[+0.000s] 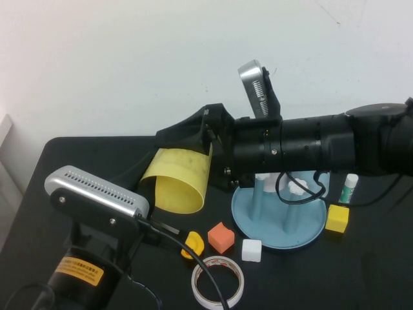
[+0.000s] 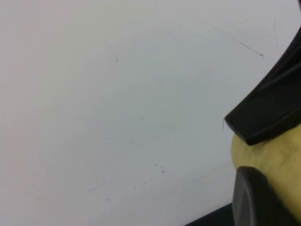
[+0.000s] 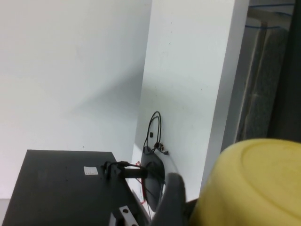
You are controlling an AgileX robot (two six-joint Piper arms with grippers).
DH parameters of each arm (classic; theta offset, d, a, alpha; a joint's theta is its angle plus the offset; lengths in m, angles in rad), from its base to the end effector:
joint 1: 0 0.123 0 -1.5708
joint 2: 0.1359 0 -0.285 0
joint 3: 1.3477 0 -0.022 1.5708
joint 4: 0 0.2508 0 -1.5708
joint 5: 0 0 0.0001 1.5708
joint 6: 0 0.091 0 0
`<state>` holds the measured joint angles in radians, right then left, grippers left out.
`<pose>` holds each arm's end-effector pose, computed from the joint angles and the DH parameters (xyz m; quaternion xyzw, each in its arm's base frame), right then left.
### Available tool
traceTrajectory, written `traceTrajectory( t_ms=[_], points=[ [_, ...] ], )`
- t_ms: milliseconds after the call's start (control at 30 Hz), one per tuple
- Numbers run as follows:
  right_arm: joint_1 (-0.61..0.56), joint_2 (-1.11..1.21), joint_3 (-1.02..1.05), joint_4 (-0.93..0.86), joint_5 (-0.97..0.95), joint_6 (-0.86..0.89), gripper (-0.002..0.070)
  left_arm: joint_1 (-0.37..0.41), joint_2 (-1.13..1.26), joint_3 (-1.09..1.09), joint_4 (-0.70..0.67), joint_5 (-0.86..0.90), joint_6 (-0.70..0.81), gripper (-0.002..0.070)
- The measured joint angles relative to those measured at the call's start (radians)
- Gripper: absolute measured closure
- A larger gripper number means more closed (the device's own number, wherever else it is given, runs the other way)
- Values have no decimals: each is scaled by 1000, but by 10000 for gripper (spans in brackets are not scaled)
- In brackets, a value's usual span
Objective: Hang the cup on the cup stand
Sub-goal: Adjust the cup with two arms, then place the cup on the cup holder
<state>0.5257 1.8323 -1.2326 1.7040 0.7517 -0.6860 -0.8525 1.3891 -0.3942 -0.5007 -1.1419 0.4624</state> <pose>0.3164 0.2549 0.2566 0.0116 0.7997 0.5819 0.1476 0.1873 -0.1540 0.2384 0.1764 0.6223 -0.0897 0.7574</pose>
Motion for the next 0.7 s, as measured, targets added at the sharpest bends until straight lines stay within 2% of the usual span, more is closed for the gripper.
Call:
traceTrajectory(
  t_ms=[133,300,400,533,700],
  points=[
    [0,0,-9,0,2,-26,84,0,0,0,-1,0,1,635],
    [-24,6,-60,-6,28,-97,85,0,-20,-1,21,1,2,454],
    [-61,8,-85,-6,54,-152,85,0,-69,-1,35,1,4,371],
    [-122,8,-90,0,107,-259,85,0,-182,-1,75,52,6,342],
    [-187,8,-90,-6,205,-459,85,0,-380,-1,114,341,-11,356]
  ],
)
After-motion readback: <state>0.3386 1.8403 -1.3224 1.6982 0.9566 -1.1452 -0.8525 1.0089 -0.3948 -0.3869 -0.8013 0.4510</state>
